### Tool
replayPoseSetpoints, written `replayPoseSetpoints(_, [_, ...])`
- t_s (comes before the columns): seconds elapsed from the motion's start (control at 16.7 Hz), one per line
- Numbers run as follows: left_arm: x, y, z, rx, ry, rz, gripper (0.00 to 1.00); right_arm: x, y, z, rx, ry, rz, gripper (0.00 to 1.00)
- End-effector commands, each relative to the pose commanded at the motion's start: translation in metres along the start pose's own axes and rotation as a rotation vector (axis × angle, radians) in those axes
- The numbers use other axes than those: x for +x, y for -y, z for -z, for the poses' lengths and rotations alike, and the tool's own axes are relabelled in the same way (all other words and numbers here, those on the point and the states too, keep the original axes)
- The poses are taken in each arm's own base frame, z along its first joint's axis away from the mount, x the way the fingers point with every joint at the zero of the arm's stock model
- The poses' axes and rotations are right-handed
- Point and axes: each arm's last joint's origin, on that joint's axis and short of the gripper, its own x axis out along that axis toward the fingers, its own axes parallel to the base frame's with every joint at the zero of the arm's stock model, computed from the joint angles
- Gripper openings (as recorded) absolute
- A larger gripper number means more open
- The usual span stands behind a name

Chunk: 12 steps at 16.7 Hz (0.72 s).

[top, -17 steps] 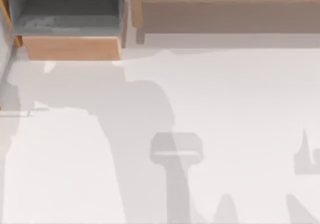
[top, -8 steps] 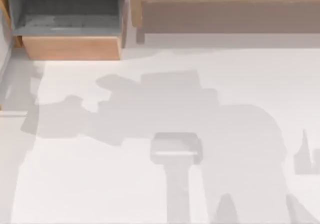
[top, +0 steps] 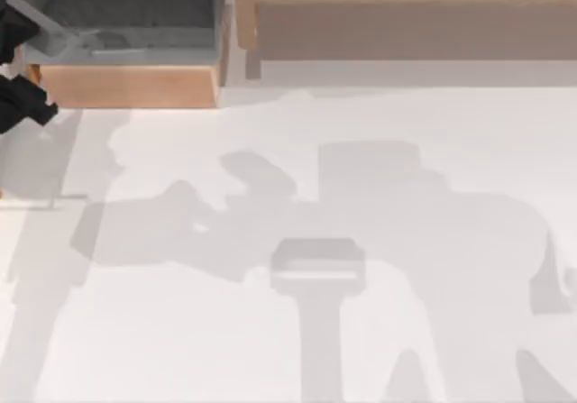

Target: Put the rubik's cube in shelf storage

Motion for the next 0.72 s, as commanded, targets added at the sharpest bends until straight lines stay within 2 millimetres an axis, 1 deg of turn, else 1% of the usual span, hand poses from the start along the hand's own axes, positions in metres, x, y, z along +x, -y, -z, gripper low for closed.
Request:
replayPoseSetpoints(0.18, [0.012,0.041,-0.023,0.05,0.04,-0.088,0.0,0.0,0.0,0.0,0.0,0.0,0.0,1.0])
replayPoseSetpoints(0.36, [0.026,0.086,-0.047,0.089,0.128,-0.179,0.0,0.0,0.0,0.0,0.0,0.0,0.0,1.0])
replayPoseSetpoints(0.54, [0.036,0.134,-0.071,0.102,0.271,-0.262,0.0,0.0,0.0,0.0,0.0,0.0,0.0,1.0])
replayPoseSetpoints(0.72, [0.041,0.182,-0.093,0.085,0.462,-0.324,0.0,0.0,0.0,0.0,0.0,0.0,0.0,1.0])
